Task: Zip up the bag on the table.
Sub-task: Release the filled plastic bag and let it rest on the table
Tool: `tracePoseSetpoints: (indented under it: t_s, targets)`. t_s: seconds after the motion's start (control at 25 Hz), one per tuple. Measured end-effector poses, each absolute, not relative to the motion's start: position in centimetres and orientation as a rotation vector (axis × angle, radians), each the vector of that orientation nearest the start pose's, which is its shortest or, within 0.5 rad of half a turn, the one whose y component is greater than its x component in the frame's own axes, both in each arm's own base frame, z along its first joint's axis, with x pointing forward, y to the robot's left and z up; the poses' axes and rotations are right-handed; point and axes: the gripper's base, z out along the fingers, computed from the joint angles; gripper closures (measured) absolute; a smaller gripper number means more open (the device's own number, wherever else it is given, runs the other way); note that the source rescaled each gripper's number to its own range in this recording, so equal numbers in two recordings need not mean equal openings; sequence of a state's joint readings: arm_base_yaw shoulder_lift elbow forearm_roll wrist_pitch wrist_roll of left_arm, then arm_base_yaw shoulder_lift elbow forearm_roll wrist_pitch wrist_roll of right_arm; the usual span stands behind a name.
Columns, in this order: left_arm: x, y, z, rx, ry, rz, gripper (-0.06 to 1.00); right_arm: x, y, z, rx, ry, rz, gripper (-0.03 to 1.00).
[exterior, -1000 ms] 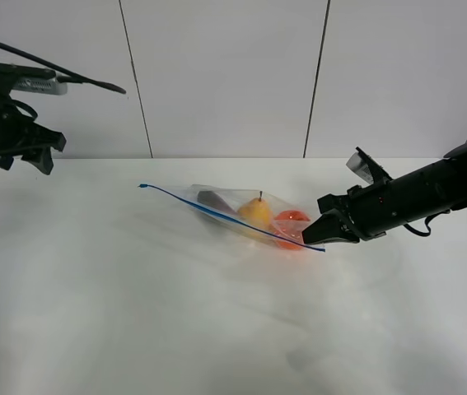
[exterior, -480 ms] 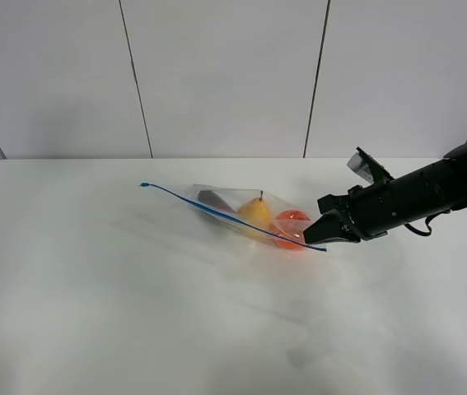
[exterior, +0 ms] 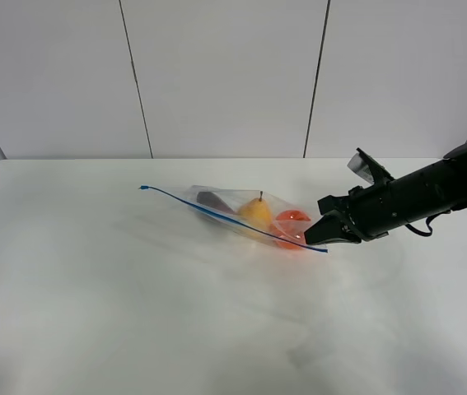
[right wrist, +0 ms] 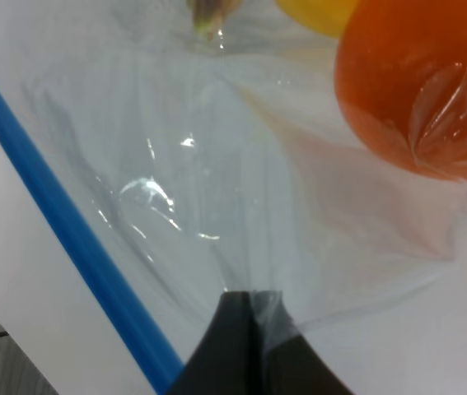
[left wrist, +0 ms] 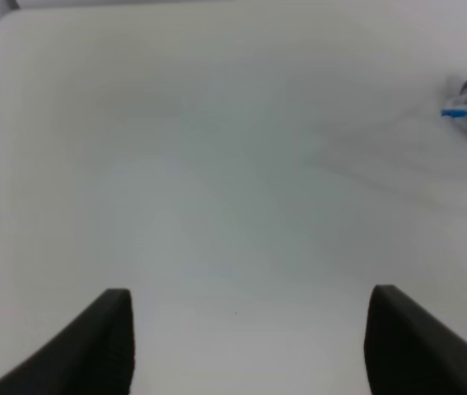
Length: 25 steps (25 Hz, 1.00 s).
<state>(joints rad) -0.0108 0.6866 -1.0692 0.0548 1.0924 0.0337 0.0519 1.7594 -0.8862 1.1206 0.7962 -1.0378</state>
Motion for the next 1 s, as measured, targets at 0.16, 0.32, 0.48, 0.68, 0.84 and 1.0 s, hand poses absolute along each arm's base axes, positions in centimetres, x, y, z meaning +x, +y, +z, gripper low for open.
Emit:
tracePoseSetpoints:
  t_s: [0.16, 0.32, 0.48, 0.68, 0.84, 1.0]
  targets:
    - [5.9, 0.4, 40.1, 0.045, 2.150, 0.080, 0.00, 30.5, 7.4, 16.6, -0.333, 2.603, 0.948, 0.97]
    - [3.9, 0.4, 38.1, 0.044, 2.149, 0.080, 0.00, 30.5, 7.4, 16.6, -0.332, 2.603, 0.945, 0.97]
    - [2.4, 0.4, 36.2, 0.035, 2.166, 0.076, 0.00, 30.5, 7.4, 16.6, -0.330, 2.603, 0.944, 0.97]
    - [1.0, 0.5, 34.4, 0.028, 2.163, 0.077, 0.00, 30.6, 7.4, 16.6, -0.328, 2.603, 0.938, 0.97]
    - [-0.4, 0.5, 33.5, 0.025, 2.119, 0.077, 0.00, 30.6, 7.4, 16.6, -0.327, 2.603, 0.937, 0.97]
    - [-1.6, 0.5, 33.1, 0.021, 2.063, 0.076, 0.00, 30.6, 7.4, 16.6, -0.326, 2.602, 0.933, 0.97]
